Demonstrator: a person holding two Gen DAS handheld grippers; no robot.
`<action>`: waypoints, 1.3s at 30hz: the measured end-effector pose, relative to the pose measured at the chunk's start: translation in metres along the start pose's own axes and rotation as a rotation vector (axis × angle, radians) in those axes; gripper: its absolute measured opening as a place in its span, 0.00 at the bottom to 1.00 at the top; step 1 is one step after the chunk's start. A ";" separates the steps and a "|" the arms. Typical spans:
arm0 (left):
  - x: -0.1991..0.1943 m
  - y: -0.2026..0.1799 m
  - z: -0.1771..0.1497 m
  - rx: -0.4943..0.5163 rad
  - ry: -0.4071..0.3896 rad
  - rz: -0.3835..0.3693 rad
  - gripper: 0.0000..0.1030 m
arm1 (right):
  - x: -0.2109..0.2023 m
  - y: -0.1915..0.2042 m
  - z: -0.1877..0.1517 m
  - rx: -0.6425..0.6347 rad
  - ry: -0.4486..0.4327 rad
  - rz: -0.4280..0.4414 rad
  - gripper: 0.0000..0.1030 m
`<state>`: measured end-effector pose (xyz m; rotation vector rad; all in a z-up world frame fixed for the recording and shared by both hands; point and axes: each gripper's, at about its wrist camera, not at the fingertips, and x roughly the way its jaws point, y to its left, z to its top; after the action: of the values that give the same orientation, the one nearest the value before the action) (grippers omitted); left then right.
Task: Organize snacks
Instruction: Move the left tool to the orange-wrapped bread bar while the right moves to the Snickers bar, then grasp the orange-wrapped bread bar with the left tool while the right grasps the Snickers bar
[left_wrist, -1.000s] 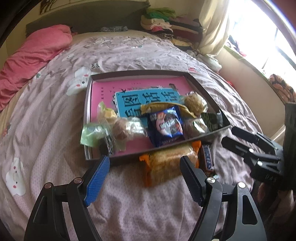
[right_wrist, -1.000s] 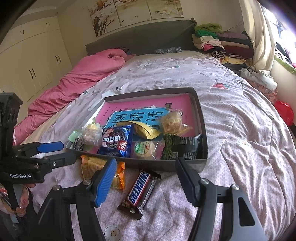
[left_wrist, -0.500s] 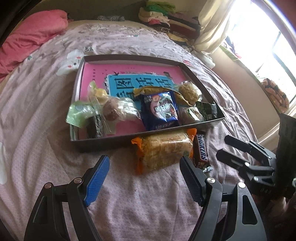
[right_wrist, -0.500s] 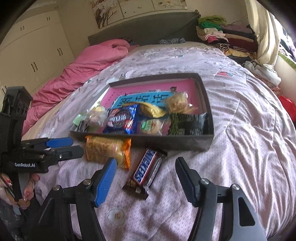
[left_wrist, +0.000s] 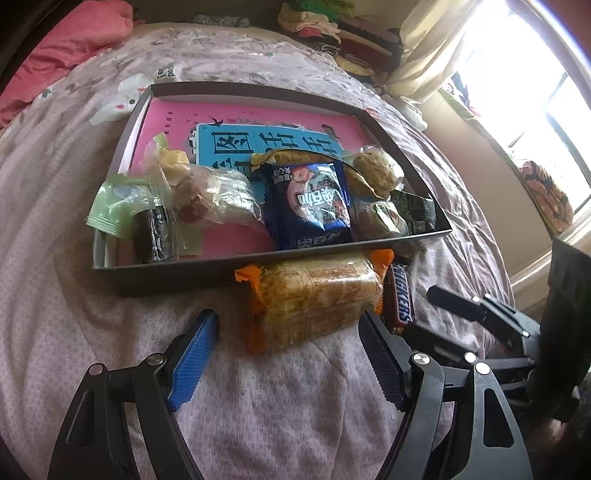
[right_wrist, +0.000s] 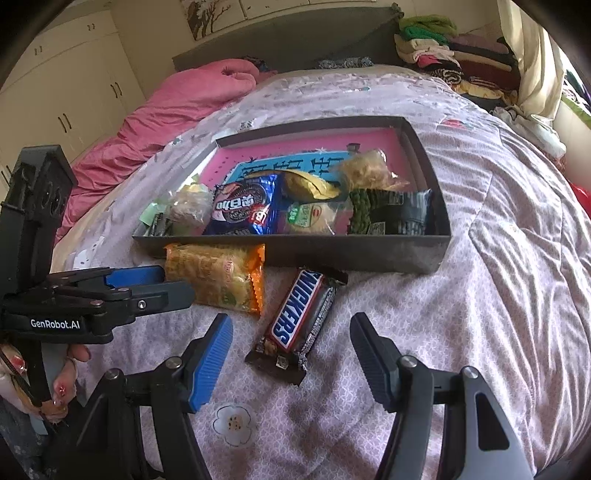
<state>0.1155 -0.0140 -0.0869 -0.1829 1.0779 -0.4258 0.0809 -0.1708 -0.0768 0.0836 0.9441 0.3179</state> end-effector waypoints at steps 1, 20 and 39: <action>0.001 0.001 0.001 -0.002 0.000 -0.002 0.77 | 0.003 0.001 0.000 0.002 0.006 0.001 0.64; 0.021 -0.005 0.012 -0.002 -0.005 -0.067 0.77 | 0.025 0.000 -0.002 -0.047 0.020 -0.082 0.30; 0.040 -0.031 0.016 0.072 0.022 -0.258 0.39 | 0.019 -0.016 -0.002 0.016 0.030 -0.040 0.29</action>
<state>0.1376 -0.0599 -0.1008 -0.2548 1.0629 -0.6986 0.0940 -0.1807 -0.0963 0.0746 0.9773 0.2748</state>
